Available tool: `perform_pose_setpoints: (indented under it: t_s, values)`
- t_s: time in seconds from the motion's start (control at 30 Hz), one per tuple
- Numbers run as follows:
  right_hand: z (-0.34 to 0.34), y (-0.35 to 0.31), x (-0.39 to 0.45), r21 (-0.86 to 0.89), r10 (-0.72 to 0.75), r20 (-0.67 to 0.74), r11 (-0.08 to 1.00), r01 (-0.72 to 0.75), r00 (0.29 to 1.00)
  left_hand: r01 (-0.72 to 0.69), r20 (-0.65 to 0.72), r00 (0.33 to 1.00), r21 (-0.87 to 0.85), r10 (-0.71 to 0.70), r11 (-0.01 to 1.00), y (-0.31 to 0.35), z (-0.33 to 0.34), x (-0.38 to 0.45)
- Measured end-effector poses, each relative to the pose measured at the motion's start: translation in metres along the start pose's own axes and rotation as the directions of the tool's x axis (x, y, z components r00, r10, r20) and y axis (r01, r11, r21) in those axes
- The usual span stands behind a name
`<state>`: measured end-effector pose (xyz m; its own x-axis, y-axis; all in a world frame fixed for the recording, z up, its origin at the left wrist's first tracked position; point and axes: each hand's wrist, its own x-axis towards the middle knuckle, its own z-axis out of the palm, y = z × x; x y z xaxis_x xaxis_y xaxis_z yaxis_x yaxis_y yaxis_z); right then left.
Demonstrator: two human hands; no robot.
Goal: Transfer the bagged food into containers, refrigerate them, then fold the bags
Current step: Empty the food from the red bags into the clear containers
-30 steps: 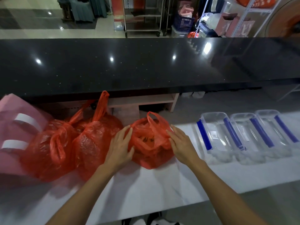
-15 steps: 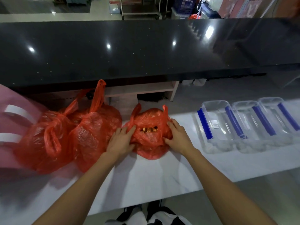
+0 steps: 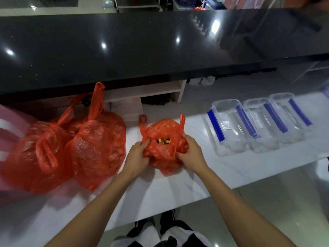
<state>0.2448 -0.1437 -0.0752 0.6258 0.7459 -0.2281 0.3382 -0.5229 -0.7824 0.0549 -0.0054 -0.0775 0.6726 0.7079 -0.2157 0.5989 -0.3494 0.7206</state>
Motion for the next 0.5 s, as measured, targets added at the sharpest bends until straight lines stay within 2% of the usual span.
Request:
perform_pose_setpoints:
  t_s: [0.13,0.23,0.37,0.5]
  values:
    - [-0.001,-0.008,-0.021,0.267,0.135,0.013,0.954,-0.134,0.991,0.076,-0.046,0.994,-0.314,-0.095,0.946,0.01,0.012,-0.006]
    - [-0.004,-0.015,-0.034,0.414,0.176,0.013,0.895,-0.165,0.984,0.07,-0.038,0.995,-0.437,-0.096,0.897,0.019,0.013,-0.008]
    - [-0.019,-0.028,-0.05,0.491,0.183,-0.062,0.861,-0.13,0.981,0.041,-0.009,0.998,-0.545,-0.055,0.838,0.042,0.011,-0.007]
    - [-0.053,-0.044,-0.063,0.503,0.141,-0.193,0.864,-0.026,0.971,-0.081,-0.01,0.996,-0.603,0.094,0.794,0.091,0.008,-0.005]
